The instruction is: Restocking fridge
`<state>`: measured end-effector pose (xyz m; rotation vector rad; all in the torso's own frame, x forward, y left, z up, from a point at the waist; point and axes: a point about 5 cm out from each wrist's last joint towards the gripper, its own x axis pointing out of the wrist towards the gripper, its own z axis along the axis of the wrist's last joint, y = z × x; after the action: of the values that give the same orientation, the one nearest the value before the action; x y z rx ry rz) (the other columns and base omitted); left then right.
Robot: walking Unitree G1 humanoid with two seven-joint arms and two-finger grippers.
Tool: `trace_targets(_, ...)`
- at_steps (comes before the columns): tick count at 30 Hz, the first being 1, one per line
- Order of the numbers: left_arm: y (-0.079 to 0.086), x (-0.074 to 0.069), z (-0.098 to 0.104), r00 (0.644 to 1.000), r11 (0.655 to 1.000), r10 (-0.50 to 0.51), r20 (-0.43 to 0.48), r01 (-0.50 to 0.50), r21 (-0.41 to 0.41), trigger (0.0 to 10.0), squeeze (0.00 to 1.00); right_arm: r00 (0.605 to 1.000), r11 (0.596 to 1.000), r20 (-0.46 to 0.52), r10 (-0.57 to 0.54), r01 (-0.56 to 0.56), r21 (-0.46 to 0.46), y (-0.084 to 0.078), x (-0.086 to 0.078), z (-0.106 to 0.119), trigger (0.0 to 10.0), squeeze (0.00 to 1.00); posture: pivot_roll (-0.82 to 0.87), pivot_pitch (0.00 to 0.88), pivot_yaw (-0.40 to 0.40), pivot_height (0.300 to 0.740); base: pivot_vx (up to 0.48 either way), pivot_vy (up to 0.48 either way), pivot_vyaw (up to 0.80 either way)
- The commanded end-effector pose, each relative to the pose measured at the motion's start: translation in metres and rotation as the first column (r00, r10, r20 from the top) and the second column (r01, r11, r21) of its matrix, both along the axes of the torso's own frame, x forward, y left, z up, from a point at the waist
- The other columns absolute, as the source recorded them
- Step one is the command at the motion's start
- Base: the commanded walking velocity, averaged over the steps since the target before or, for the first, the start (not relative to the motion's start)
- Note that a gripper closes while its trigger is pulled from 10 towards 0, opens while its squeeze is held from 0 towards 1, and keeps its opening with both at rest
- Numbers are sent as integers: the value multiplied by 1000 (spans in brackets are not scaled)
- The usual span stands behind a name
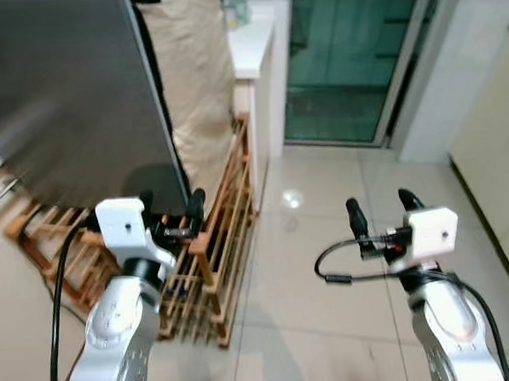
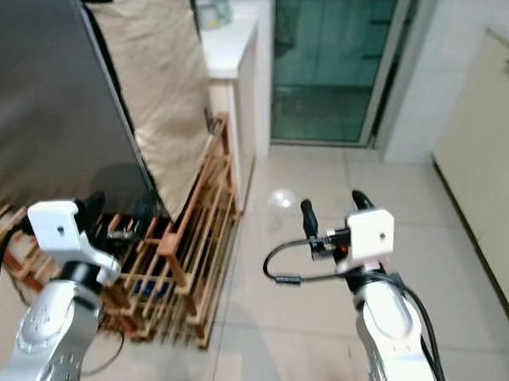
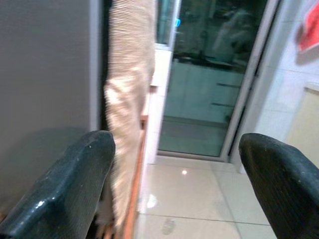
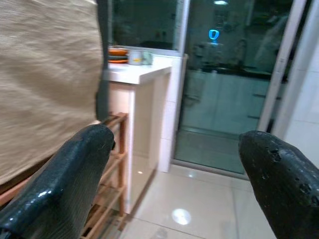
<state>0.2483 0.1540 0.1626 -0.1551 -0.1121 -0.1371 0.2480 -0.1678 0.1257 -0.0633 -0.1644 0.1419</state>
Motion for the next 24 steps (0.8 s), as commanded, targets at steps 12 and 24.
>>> trace_targets(12,13,10,1,987,987,158,-14,-158,8,10000,0,999,999,-13,35,-35,-9,4,14,-2,10000,0,-144,0,40,740,475,0,0)
trace_targets(24,17,12,7,979,978,206,12,-206,19,10000,0,998,998,-17,62,-62,-16,8,18,-4,10000,0,-138,0,35,740,37,0,0)
